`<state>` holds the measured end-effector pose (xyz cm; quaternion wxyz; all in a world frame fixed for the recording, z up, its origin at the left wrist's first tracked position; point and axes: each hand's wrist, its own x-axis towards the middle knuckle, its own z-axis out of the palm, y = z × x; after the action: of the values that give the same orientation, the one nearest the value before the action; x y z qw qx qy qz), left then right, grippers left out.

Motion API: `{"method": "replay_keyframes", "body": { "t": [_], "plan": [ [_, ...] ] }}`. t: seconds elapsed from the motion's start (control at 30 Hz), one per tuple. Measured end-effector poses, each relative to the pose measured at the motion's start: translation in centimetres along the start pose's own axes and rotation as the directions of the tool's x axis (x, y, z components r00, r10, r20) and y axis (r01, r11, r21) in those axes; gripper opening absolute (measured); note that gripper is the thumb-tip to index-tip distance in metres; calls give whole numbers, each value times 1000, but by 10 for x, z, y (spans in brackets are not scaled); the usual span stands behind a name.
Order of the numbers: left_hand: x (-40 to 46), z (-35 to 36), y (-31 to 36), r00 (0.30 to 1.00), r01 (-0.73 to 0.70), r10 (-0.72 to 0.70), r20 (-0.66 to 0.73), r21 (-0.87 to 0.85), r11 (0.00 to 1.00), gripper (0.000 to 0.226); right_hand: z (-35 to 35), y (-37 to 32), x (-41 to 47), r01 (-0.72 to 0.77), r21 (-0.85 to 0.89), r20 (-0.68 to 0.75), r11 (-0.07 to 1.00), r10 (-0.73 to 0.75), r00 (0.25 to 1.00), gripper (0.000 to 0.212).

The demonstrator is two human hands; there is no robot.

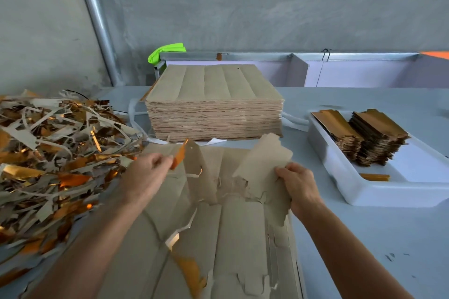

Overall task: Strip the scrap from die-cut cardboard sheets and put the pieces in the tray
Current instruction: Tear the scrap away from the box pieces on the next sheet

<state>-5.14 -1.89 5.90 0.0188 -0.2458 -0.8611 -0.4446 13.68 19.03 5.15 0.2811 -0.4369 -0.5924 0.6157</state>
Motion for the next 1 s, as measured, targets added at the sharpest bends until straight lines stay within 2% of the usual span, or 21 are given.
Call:
{"method": "replay_keyframes", "body": {
  "t": [0.07,0.13,0.17,0.27,0.33,0.4,0.47,0.5,0.57,0.63,0.7,0.83,0.9,0.93,1.0],
  "plan": [
    [-14,6,0,986,-96,70,151,179,979,35,1,2,0,2,31,-15,1000,-1,1000,18],
    [-29,11,10,949,-204,130,288,247,947,30,4,4,-2,4,57,-12,998,-3,1000,10],
    [-37,14,16,932,-252,163,324,258,933,40,5,4,-3,5,64,-6,998,-4,1000,8],
    [-54,27,32,910,-328,258,325,184,927,104,10,4,-6,2,98,7,995,-2,1000,10],
    [-60,39,36,880,-366,262,397,215,905,114,15,3,-9,-6,170,21,985,3,1000,17],
    [-56,47,37,845,-351,176,506,273,896,99,21,2,-14,-12,238,45,971,1,999,24],
    [-51,50,34,799,-311,111,591,247,918,75,26,0,-18,-10,283,70,959,-10,998,28],
    [-49,51,32,781,-305,110,615,222,926,63,27,-2,-19,-1,299,67,954,-20,998,29],
    [-48,50,30,792,-267,126,598,153,952,42,23,-6,-18,67,291,23,954,-77,997,23],
    [-45,44,29,821,-198,128,556,67,978,30,13,-12,-13,188,218,-38,958,-184,982,15],
    [-40,33,32,826,-169,130,548,22,985,22,0,-17,-8,274,102,-62,956,-269,961,20],
    [-31,13,30,813,-186,133,567,36,982,16,-23,-30,-6,360,-44,-75,932,-362,929,25],
    [-28,9,27,815,-180,131,565,32,983,23,-32,-37,-10,439,-192,49,878,-438,898,35],
    [-27,9,26,819,-173,128,559,29,984,26,-35,-41,-12,492,-310,174,814,-460,871,43],
    [-26,11,27,829,-163,124,545,23,986,27,-35,-47,-19,590,-460,478,663,-375,794,58]
  ]
}}
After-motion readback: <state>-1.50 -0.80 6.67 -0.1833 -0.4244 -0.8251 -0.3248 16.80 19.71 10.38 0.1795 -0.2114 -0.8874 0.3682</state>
